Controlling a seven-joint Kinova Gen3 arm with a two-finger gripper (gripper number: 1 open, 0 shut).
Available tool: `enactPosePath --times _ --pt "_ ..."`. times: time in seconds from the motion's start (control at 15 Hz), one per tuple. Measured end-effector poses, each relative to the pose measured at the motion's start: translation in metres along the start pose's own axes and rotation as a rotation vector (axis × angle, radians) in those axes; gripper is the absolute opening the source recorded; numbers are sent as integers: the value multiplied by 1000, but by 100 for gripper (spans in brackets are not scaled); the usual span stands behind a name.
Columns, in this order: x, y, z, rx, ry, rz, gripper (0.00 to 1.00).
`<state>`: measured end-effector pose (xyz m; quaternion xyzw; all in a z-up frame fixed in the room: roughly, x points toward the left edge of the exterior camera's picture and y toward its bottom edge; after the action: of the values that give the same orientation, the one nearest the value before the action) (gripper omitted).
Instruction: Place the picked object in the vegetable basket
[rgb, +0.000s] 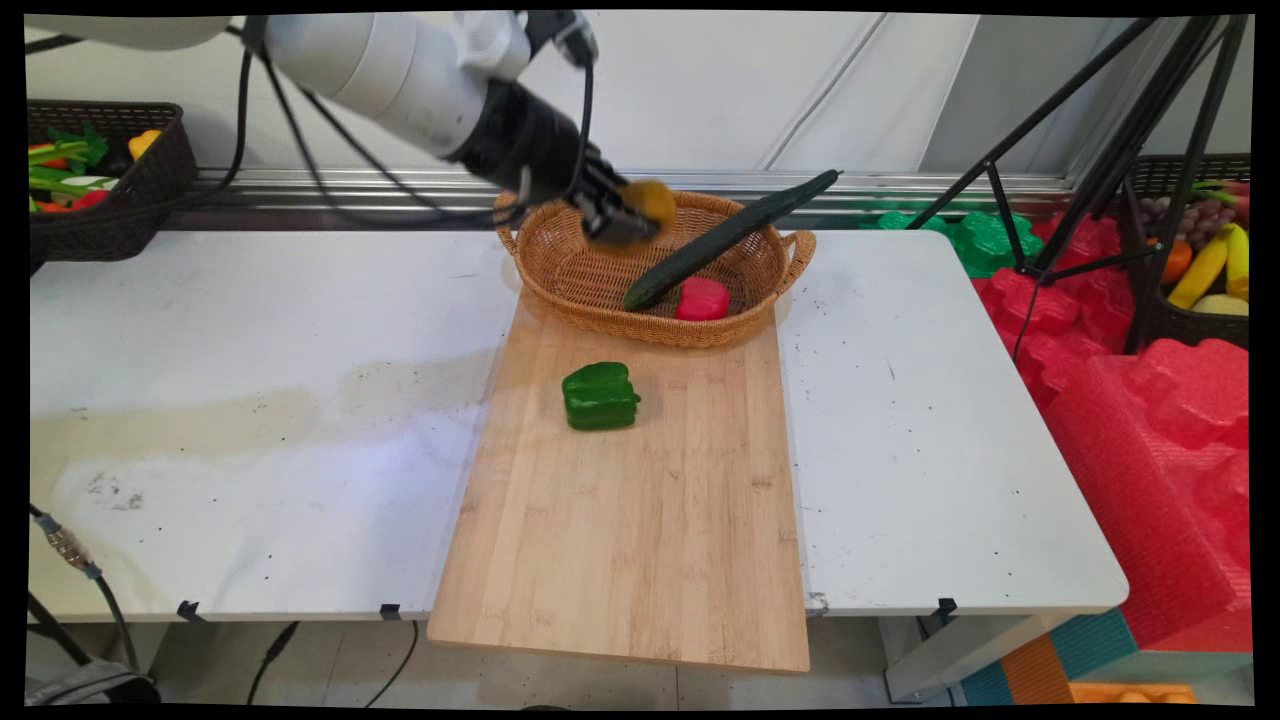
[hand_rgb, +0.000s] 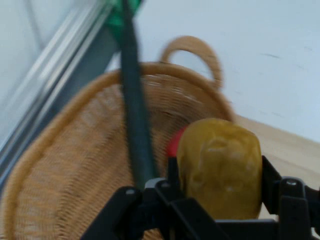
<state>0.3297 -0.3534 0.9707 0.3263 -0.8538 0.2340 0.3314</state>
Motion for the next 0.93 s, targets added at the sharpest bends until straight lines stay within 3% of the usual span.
enactPosePath --times 0.27,0.53,0.93 --pt "7 -47 27 117 14 -145 0" --pt "5 -83 60 195 -8 -245 0" --pt "-11 -119 115 237 -91 -325 0"
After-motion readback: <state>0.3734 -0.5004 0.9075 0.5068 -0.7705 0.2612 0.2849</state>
